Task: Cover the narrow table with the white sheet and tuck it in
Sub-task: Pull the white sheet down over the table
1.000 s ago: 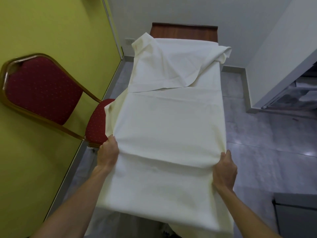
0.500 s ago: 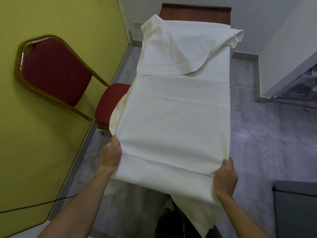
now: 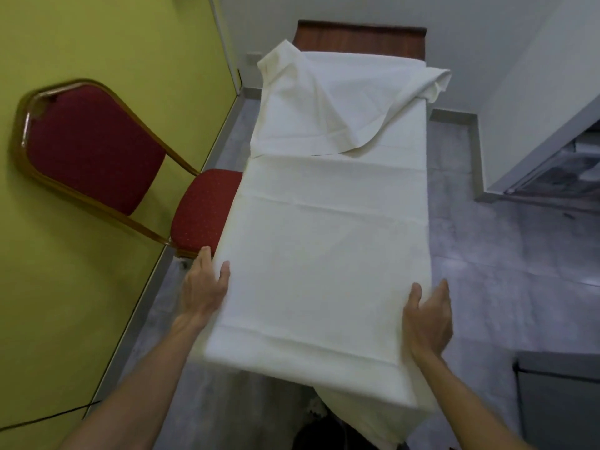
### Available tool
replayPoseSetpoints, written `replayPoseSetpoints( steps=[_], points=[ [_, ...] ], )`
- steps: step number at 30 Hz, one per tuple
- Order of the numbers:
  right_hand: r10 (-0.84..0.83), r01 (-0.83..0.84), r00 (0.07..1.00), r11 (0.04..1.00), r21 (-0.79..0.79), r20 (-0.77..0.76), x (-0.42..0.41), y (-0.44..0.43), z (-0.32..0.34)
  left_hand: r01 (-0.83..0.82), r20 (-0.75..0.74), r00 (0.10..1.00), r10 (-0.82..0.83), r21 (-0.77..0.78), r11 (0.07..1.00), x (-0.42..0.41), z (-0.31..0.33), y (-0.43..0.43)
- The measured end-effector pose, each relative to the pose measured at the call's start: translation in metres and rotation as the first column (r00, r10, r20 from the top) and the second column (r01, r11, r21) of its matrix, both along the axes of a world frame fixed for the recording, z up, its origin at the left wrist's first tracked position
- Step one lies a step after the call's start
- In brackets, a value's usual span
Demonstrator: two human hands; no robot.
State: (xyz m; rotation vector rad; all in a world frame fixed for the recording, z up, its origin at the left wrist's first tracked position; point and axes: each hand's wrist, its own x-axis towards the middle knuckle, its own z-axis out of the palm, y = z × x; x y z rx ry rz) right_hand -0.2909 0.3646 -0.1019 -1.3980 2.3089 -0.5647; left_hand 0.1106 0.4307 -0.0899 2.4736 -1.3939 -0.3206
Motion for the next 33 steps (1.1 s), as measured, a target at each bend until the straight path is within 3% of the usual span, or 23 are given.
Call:
replayPoseSetpoints(
  steps=[5, 10, 21, 27, 33],
  points=[
    [-0.001, -0.005, 0.998, 0.995, 0.099, 0.055, 0.0, -0.075, -0.011, -0.111, -0.148, 0.981, 0.122, 0.082, 0.99, 0.014, -0.008, -0.074],
    [0.039, -0.05, 0.995, 0.989, 0.136, 0.087, -0.002, -0.081, -0.021, -0.133, -0.195, 0.969, 0.154, 0.121, 0.984, 0.007, -0.02, -0.098],
    [0.049, -0.049, 0.998, 0.998, 0.028, -0.026, 0.008, -0.074, -0.023, -0.134, 0.036, 0.99, 0.133, 0.036, 0.99, 0.009, -0.021, -0.09],
    [0.019, -0.02, 0.998, 1.0, 0.022, 0.063, 0.01, -0.04, -0.011, -0.056, 0.096, 0.994, 0.054, 0.012, 0.998, 0.009, -0.019, -0.057],
    [0.011, -0.013, 0.998, 1.0, 0.029, 0.057, 0.002, 0.005, -0.005, 0.02, 0.112, 0.993, -0.018, -0.019, 1.0, 0.006, -0.012, -0.02]
  ],
)
